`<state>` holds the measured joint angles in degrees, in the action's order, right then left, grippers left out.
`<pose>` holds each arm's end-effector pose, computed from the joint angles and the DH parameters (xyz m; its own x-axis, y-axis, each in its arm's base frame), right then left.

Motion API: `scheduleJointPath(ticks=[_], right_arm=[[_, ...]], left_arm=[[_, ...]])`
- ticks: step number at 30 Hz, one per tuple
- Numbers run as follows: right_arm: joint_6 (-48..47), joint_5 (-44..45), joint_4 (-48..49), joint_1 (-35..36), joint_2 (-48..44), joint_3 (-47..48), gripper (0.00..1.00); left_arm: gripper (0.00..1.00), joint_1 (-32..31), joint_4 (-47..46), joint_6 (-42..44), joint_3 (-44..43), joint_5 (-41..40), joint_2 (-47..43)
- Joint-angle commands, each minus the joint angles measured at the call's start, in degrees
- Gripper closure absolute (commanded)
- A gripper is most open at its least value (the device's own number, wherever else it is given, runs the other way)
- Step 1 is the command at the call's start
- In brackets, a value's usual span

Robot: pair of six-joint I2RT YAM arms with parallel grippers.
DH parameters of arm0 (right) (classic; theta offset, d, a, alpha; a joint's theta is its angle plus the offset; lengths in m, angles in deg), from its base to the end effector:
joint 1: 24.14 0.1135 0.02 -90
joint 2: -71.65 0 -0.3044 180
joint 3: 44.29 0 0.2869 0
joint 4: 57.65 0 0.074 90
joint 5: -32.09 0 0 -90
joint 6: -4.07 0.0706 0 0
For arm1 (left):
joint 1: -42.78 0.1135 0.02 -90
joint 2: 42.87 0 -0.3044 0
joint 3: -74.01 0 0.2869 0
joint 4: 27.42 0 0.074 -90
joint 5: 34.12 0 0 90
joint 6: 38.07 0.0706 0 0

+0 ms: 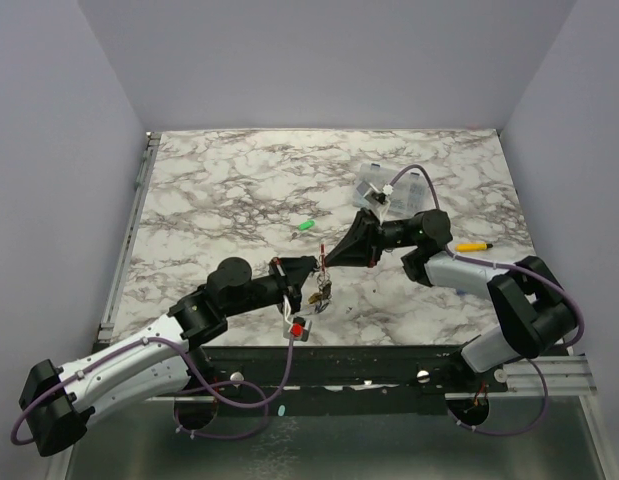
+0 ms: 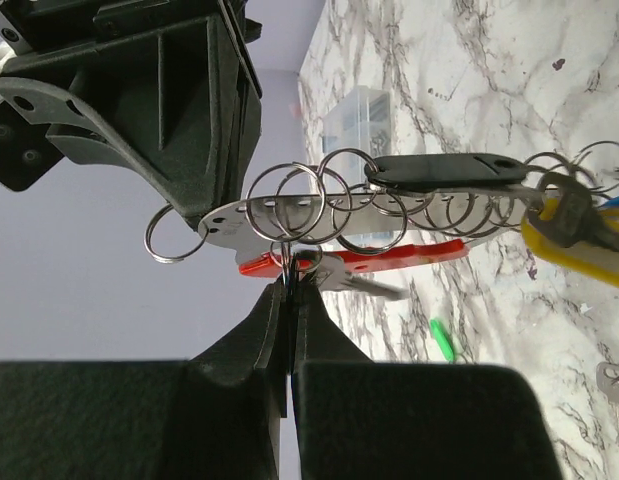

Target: Remove the keys from the keyring

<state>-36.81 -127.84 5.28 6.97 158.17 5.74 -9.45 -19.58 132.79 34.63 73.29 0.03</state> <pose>0.2398 0.2222 0.2905 -0.4290 0.0442 -0.9022 -0.8755 -0.2660 0.4033 0.1193 -0.1884 0.2753 0.9029 0.3728 -0.2139 0.2675 -0.0977 0.9586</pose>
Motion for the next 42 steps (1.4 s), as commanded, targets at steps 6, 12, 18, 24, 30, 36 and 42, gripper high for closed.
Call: scheduleJointPath(ticks=[6, 12, 18, 24, 30, 36, 42], right_arm=[[-1.4, 1.7, 1.5, -1.4, -3.1, -0.4, 0.99], [-5.7, 2.1, -4.7, -6.3, -7.0, -2.8, 0.99], [-13.1, 2.4, -16.5, -9.8, -10.2, -3.9, 0.99], [-35.3, 6.0, -53.1, -10.9, -12.9, 2.0, 0.99], [-50.1, 13.4, -81.4, -11.0, -16.3, 6.1, 0.99], [-56.1, 21.7, -96.5, -11.0, -19.6, 8.6, 0.99], [-58.7, 28.0, -104.3, -11.2, -21.9, 12.9, 0.99]], left_arm=[[1.00, -0.4, -1.3, -4.0, 0.2, -3.8, -3.4], [1.00, 1.7, 5.9, -21.6, -4.8, -16.0, -2.9], [1.00, 12.9, 12.4, -35.8, -6.5, -19.1, 2.0], [1.00, 27.3, 15.3, -43.3, -7.5, -15.0, 12.8], [1.00, 35.0, 13.7, -47.0, -6.5, -12.0, 16.7], [1.00, 35.2, 18.6, -50.8, -5.8, -14.3, 19.5], [1.00, 35.4, 21.5, -53.4, -6.9, -14.4, 22.8]])
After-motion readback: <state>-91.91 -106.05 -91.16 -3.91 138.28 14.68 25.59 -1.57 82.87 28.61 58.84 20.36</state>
